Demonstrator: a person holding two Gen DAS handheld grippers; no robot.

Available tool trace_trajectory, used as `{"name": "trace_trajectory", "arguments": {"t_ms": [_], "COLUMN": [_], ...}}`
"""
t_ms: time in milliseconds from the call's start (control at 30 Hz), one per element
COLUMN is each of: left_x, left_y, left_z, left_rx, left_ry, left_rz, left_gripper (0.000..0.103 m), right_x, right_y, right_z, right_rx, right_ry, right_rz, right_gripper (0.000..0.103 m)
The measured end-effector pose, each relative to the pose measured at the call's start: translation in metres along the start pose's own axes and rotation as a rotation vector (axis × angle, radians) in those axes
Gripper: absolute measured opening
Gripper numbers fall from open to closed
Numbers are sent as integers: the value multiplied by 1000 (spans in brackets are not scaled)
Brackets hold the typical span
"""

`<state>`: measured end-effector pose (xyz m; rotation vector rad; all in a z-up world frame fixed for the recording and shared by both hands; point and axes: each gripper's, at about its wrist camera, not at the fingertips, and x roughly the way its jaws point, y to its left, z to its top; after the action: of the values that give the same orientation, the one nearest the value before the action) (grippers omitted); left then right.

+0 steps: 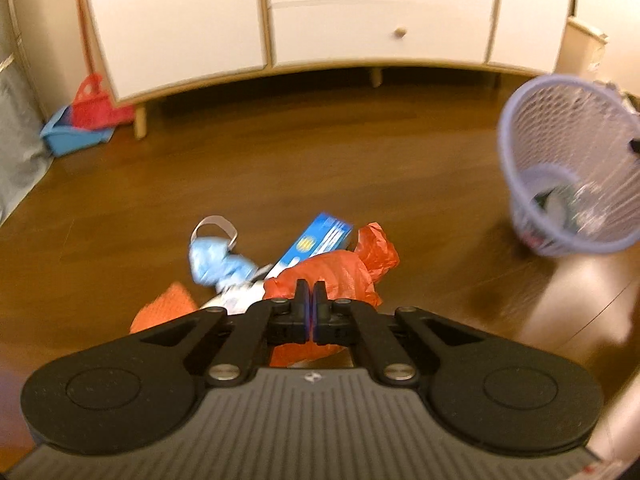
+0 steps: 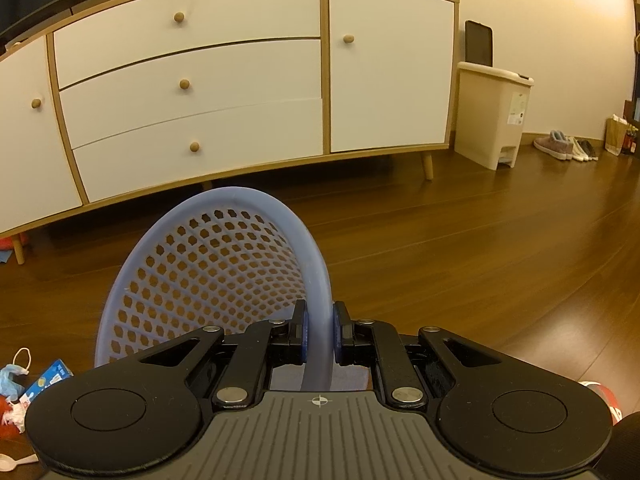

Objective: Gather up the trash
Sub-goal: 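Grasp the red plastic bag with the left tool, then carry the red bag into the wastebasket and open the left tool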

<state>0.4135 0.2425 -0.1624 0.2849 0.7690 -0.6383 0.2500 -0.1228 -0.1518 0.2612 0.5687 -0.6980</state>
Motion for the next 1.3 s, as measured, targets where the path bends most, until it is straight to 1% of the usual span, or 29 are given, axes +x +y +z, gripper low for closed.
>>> {"name": "trace_trajectory", "arguments": {"t_ms": [133, 267, 400, 633, 733, 800, 900, 933, 1000, 1133, 1300], "left_x": [-9, -13, -12, 2, 10, 16, 31, 35, 36, 39, 35], "left_y": [-21, -45, -68, -124, -151, -170, -195, -201, -205, -195, -167], "left_z": [22, 43, 63, 94, 104, 110, 116, 116, 114, 116, 112], "left_rx": [21, 65, 106, 201, 224, 234, 235, 239, 247, 205, 143], "left_ry": [-67, -120, -156, -208, -222, -208, -156, -150, -157, -162, -172], "left_rz": [-57, -117, -184, -298, -351, -409, -473, -477, -470, -453, -417], "left_gripper": [0, 0, 0, 0, 0, 0, 9, 13, 18, 20, 22], "right_x": [-1, 0, 1, 1, 0, 0, 1, 1, 1, 2, 3], "right_y": [-1, -1, -1, -2, -5, -5, -5, -4, -5, -6, -2], "right_z": [1, 1, 2, 0, 0, 0, 0, 0, 0, 1, 0], "right_rx": [1, 3, 5, 2, 2, 3, -1, -4, -4, 5, 6], "right_ry": [2, 3, 3, 1, 0, 1, 2, 2, 2, 4, 3], "right_rz": [10, 20, 28, 43, 46, 44, 43, 43, 43, 35, 28], "right_gripper": [8, 8, 8, 8, 8, 8, 8, 8, 8, 8, 8]}}
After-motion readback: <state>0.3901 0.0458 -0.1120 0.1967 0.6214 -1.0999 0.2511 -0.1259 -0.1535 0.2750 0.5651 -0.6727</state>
